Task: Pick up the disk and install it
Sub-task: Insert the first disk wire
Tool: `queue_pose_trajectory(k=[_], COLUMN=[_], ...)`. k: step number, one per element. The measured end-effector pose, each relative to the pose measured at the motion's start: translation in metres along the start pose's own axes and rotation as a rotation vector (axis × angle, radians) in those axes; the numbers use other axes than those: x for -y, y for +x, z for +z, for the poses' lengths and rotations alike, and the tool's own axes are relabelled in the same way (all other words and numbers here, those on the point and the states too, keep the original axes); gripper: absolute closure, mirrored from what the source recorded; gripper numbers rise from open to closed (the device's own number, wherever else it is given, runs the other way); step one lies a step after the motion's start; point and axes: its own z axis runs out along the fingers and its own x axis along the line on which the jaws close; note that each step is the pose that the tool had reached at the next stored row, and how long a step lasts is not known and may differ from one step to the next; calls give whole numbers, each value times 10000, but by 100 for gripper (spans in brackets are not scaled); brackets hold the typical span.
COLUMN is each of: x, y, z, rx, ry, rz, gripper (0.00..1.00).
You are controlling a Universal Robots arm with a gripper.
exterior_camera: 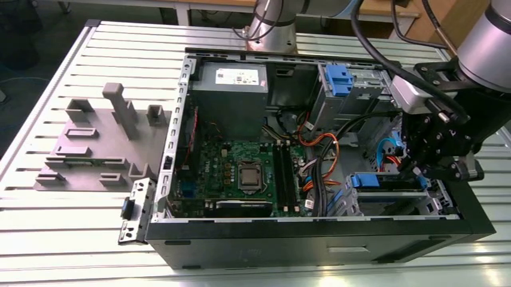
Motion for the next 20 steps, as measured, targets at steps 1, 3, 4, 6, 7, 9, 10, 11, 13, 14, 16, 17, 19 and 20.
queue_pose_trajectory(k=[1, 3, 4, 6, 7, 9, 10, 11, 13, 14, 16, 17, 19, 20], x=[0, 0, -1, -7, -8, -10, -11, -12, -12, -12, -12, -12, -12, -12], y=[0, 0, 0, -1, -1, -2, -2, -2, -2, -2, -2, -2, -3, -3], z=[1, 3, 3, 6, 9, 14, 17, 20, 23, 25, 26, 26, 20, 15], rx=[-4, -8, -11, -11, -12, -14, -15, -17, -18, -17, -17, -17, -16, -18], ry=[0, -4, -5, -2, 5, 18, 24, 29, 34, 35, 36, 35, 43, 50], rz=[30, 142, 194, 226, 229, 230, 231, 232, 240, 248, 267, 276, 298, 307], gripper=[84, 84, 84, 84, 84, 84, 84, 84, 84, 84, 84, 84, 84, 84])
